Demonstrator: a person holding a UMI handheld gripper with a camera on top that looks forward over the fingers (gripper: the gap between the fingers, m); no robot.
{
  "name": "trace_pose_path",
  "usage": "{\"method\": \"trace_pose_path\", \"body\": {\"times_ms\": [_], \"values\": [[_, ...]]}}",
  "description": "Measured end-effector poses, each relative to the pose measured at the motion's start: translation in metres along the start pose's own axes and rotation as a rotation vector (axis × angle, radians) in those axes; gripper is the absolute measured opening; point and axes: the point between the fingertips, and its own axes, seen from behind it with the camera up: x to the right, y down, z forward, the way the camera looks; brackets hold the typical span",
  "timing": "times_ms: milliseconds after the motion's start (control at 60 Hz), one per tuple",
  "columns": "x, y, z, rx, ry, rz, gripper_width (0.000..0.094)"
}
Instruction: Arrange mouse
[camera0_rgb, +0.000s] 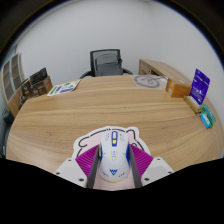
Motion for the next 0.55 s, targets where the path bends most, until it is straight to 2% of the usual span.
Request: {"method": "trace_pose_path", "body": {"times_ms": [17,67,83,117,300,550], "values": [[0.0,0.002,-0.001,-0.01,0.002,0.005,0.0595],[-0.005,0.004,-0.008,-0.027,-0.001,0.022,0.083],[-0.007,0.002,-0.012,-0.023,-0.001,0.028,0.085],[-0.013,0.0,-0.021,-0.008,-0.005,0.035,0.0825],[-0.036,0.004,-0.09,0.059,0.034,0.027,0.0833],[-0.099,0.051,-0.213,0.122,0.029,0.116,0.0833]]}}
